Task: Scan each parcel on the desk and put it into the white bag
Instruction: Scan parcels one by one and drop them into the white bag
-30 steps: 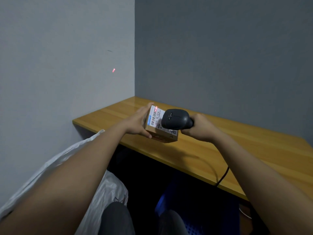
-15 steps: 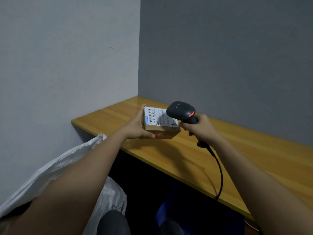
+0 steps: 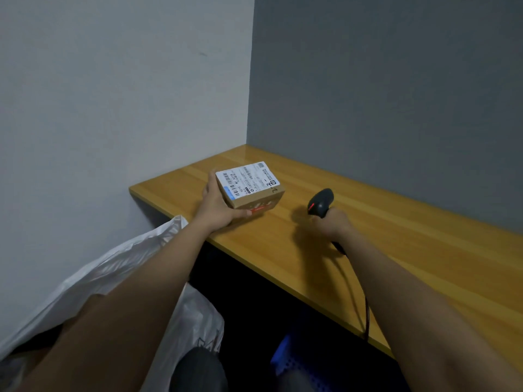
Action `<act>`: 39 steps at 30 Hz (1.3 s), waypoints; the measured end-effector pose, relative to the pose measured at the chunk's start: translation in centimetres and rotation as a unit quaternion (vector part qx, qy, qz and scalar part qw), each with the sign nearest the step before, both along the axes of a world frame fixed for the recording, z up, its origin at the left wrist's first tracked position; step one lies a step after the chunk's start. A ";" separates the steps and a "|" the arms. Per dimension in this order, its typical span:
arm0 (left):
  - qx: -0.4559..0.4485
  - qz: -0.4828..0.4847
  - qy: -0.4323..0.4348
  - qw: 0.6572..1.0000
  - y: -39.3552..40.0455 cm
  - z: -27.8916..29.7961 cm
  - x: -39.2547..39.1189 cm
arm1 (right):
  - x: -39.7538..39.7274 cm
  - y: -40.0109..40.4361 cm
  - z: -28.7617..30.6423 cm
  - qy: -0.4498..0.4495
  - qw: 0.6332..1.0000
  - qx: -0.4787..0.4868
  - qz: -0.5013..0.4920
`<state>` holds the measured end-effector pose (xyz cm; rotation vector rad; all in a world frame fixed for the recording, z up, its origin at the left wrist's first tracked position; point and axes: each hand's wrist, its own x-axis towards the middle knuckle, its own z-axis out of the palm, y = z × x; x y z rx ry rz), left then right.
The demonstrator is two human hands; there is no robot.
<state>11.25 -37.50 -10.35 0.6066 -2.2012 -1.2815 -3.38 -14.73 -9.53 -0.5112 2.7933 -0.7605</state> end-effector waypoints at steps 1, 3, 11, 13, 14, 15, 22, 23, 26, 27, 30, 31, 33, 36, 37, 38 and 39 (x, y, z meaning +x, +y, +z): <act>0.003 0.000 -0.001 1.000 -0.1 -0.1 -0.1 | -0.4 -0.1 -0.7 0.007 0.999 0.036 -0.003; 0.013 -0.003 -0.004 1.000 0.0 -0.3 -0.4 | -0.7 -0.2 -1.7 0.010 0.996 0.090 0.000; 0.031 -0.032 -0.003 0.999 -0.3 -0.4 -0.6 | -0.9 -0.4 -2.4 0.028 0.990 0.134 -0.034; 0.028 -0.035 0.000 0.999 -0.2 -0.2 -0.2 | -0.5 -0.5 -1.8 0.036 0.994 0.090 -0.048; 0.028 -0.033 0.001 0.999 -0.1 -0.1 0.0 | 0.0 -0.6 -1.5 0.047 0.996 0.050 -0.050; 0.026 -0.031 0.002 0.999 0.0 0.0 0.3 | 0.6 -0.7 -1.1 0.066 0.997 0.001 -0.046; 0.018 -0.084 0.008 0.996 0.8 1.8 4.4 | 7.2 -3.7 3.0 -0.032 0.958 -0.274 0.078; 0.013 -0.095 0.009 0.995 0.7 2.1 5.4 | 8.2 -4.2 3.6 -0.058 0.950 -0.291 0.099; 0.017 -0.089 0.026 0.996 0.3 2.9 9.2 | 11.2 -5.9 4.7 -0.132 0.929 -0.316 0.143; 0.022 -0.092 0.030 0.995 0.1 3.1 10.1 | 11.7 -6.2 4.8 -0.162 0.921 -0.322 0.148; 0.044 -0.096 0.027 0.994 -0.7 3.6 14.4 | 13.9 -7.8 4.8 -0.226 0.888 -0.360 0.175; 0.045 -0.086 0.012 0.995 -1.2 3.7 16.1 | 14.9 -8.5 4.7 -0.225 0.877 -0.384 0.179; 0.005 -0.052 -0.050 0.997 -2.5 3.7 20.0 | 17.3 -10.1 4.9 -0.209 0.862 -0.422 0.186; -0.100 0.013 -0.250 0.963 -5.7 1.7 25.9 | 19.9 -12.4 4.7 -0.187 0.861 -0.415 0.226; -0.107 0.033 -0.315 0.943 -6.7 0.6 27.6 | 20.7 -12.9 4.4 -0.171 0.867 -0.399 0.246; -0.097 0.051 -0.361 0.926 -7.5 -0.6 28.9 | 21.5 -13.4 4.2 -0.157 0.870 -0.383 0.267; -0.085 0.066 -0.389 0.915 -8.1 -1.9 30.1 | 22.2 -13.9 3.7 -0.146 0.873 -0.366 0.288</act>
